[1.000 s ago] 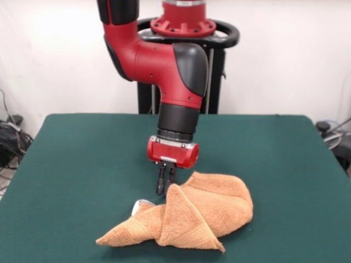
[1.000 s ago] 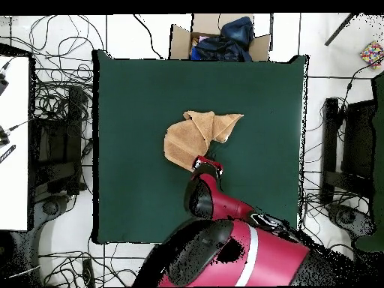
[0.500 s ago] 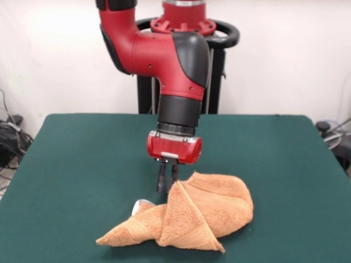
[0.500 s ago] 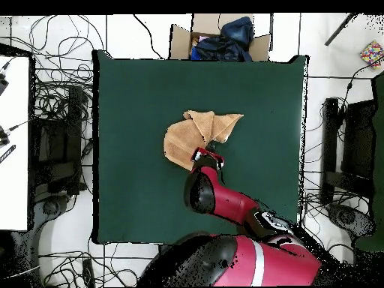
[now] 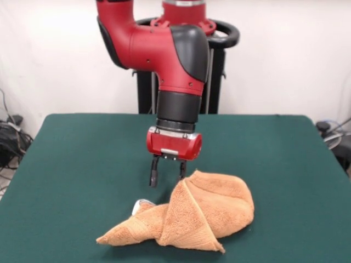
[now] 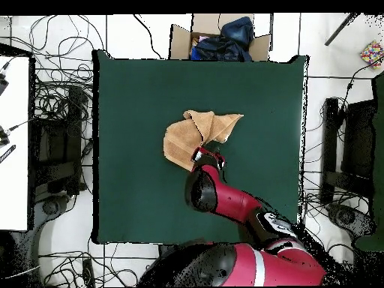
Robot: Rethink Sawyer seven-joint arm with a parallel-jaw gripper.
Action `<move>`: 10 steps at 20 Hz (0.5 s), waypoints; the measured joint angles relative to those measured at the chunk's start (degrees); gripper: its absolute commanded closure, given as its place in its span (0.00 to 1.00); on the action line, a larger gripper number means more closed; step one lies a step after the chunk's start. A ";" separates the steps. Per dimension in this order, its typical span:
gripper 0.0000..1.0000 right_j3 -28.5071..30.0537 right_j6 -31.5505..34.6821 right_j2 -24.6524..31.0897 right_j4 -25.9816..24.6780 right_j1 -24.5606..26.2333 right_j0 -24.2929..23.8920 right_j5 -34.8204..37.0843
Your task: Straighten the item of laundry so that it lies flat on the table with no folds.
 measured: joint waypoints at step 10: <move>0.00 0.46 0.00 0.99 0.26 -2.40 0.00 2.98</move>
